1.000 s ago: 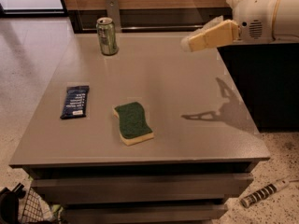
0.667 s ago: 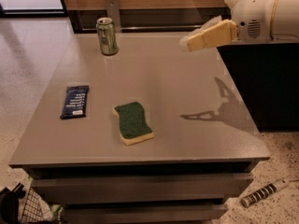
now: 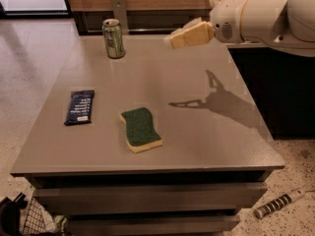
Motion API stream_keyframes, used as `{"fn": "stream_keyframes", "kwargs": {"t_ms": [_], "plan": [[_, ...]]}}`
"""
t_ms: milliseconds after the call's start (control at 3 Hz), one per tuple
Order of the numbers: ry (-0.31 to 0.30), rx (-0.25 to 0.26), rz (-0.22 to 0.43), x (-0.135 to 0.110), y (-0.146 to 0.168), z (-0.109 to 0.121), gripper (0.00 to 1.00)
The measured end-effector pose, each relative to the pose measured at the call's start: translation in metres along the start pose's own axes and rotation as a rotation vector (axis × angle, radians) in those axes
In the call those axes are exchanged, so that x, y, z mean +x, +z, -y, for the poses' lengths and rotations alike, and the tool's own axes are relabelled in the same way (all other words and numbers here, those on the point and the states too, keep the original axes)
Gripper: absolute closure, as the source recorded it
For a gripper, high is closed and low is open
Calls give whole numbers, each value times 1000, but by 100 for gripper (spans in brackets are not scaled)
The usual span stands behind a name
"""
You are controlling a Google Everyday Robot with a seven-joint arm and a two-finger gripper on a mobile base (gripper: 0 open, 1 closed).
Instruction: Knock green can over
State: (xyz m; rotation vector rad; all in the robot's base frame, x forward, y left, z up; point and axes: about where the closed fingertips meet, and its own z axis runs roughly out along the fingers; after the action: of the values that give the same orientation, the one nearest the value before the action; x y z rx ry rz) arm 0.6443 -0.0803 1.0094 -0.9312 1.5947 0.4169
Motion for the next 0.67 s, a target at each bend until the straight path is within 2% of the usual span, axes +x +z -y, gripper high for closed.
{"fn": "stream_keyframes", "kwargs": {"t_ms": [333,667], "plan": [[15,14,41,0,45,7,0],[53,1,95,9,89,1,0]]}}
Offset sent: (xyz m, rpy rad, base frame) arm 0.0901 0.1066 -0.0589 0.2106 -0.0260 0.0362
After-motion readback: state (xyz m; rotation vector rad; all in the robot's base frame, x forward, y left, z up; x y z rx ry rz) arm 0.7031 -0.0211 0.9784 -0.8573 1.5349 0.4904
